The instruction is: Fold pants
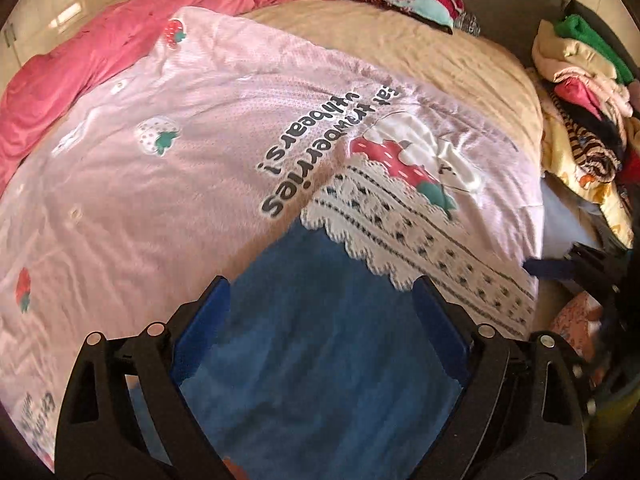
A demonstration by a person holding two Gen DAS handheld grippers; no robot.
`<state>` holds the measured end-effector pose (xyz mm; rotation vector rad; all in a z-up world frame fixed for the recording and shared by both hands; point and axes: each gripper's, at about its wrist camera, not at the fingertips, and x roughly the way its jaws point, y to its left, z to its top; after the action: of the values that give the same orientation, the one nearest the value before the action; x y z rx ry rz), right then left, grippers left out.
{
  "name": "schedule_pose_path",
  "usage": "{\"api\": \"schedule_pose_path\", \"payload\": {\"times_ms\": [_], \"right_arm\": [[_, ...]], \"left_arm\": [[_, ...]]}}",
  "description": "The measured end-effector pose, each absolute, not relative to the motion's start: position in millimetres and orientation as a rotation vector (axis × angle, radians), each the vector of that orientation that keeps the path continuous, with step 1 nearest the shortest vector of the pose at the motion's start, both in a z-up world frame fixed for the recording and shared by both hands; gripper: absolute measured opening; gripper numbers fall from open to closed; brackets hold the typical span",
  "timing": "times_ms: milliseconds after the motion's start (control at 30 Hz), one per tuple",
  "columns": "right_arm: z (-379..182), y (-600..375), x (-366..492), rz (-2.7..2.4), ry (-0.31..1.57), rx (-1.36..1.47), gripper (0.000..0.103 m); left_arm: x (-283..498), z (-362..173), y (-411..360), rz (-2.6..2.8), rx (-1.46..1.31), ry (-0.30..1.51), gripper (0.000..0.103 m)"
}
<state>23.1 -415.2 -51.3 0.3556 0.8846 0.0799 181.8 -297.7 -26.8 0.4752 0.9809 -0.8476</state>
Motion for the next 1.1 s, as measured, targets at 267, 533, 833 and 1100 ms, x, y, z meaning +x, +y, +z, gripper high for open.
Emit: {"api": "schedule_pose_path", "payload": {"times_ms": [267,533,833,1100], "right_arm": [[-62,-413,39,0.115,0.945,0.368,0.072],[-75,-422,48,0.098,0.997,0.415,0.053],[-67,-417,53,0.123,0.974,0.401,0.035],[-73,-414,68,0.13,1.008,0.4,0.041]], "left_arm": [[209,-39,-324,-0.886,0.443,1.023,0.06],[219,-62,-326,-0.945,0.356,1.096,0.045],[228,-71,-316,-1.027,0.295,1.146,0.046],[228,-79,-316,-1.026,0.26,1.15,0.048]]}}
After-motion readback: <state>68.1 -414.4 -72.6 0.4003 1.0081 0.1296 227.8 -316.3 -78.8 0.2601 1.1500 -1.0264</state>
